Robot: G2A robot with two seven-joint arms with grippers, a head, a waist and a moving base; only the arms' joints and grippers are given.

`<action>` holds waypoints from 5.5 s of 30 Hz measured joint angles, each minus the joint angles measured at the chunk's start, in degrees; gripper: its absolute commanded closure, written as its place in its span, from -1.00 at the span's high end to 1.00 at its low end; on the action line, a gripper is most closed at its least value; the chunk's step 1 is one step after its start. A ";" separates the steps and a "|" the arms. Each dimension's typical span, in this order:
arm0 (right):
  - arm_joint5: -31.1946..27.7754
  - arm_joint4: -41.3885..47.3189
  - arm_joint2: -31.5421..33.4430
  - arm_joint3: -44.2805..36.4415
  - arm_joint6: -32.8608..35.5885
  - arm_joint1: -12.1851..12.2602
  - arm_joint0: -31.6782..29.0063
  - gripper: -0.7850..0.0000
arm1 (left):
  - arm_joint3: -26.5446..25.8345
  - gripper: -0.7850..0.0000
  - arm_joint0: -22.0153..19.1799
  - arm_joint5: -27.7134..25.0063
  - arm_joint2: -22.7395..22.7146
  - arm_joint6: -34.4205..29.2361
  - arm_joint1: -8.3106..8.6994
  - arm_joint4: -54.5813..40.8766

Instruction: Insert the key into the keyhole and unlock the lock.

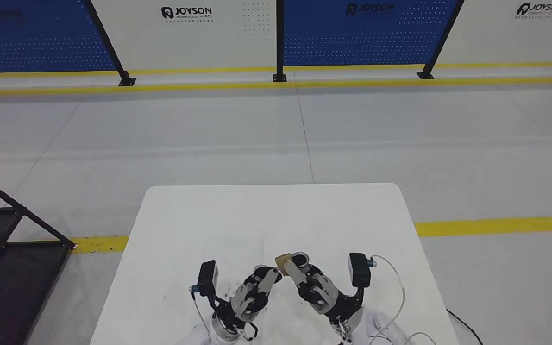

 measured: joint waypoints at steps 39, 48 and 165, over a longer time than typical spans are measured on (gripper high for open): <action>1.47 4.98 2.79 -2.93 8.56 1.51 -1.74 -1.00 | -0.93 -1.00 0.01 7.37 0.27 -0.51 -0.22 3.67; 1.47 4.98 2.79 -2.93 8.56 1.51 -1.74 -1.00 | -1.00 -1.00 0.32 9.30 0.04 1.80 -0.02 7.19; 2.49 6.67 2.41 -3.27 8.93 2.99 -1.08 -1.00 | -2.62 -1.00 -1.75 1.45 3.60 -10.38 3.81 -9.88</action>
